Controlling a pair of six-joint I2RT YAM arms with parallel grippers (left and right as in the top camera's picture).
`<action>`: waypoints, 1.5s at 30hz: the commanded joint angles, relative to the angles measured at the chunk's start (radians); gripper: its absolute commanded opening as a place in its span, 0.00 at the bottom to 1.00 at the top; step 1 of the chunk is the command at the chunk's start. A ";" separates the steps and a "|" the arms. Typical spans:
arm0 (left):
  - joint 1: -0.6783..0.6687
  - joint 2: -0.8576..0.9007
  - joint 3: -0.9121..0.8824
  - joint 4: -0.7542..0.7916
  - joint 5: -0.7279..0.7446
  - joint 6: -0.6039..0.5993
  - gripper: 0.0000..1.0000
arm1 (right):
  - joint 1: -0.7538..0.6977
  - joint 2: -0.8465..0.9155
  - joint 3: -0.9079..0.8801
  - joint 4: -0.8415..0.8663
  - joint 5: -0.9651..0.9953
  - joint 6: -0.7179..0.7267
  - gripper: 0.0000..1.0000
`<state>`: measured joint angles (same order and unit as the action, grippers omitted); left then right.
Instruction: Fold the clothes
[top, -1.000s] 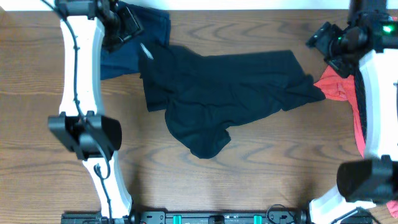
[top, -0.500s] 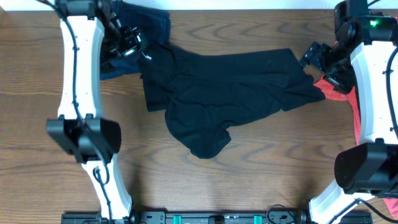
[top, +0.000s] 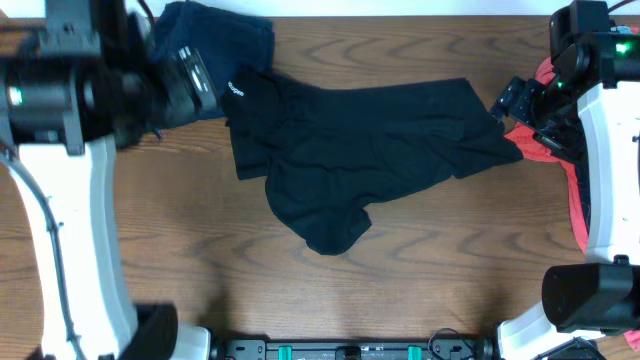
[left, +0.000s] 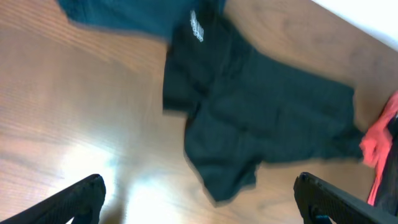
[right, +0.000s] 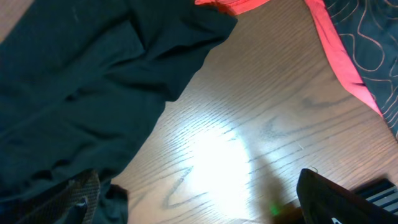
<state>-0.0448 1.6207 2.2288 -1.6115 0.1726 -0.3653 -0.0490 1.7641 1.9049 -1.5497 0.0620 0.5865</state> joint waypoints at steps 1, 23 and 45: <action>-0.055 -0.057 -0.214 -0.074 -0.008 0.001 0.98 | 0.011 -0.010 -0.028 0.011 0.028 -0.027 0.99; -0.402 -0.106 -1.264 0.737 0.182 -0.294 1.00 | 0.011 -0.010 -0.127 0.105 -0.007 -0.072 0.99; -0.420 0.135 -1.330 0.938 0.175 -0.309 0.69 | 0.011 -0.010 -0.127 0.099 -0.010 -0.098 0.99</action>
<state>-0.4610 1.7145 0.9096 -0.6777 0.3538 -0.6865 -0.0490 1.7641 1.7828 -1.4494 0.0521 0.5064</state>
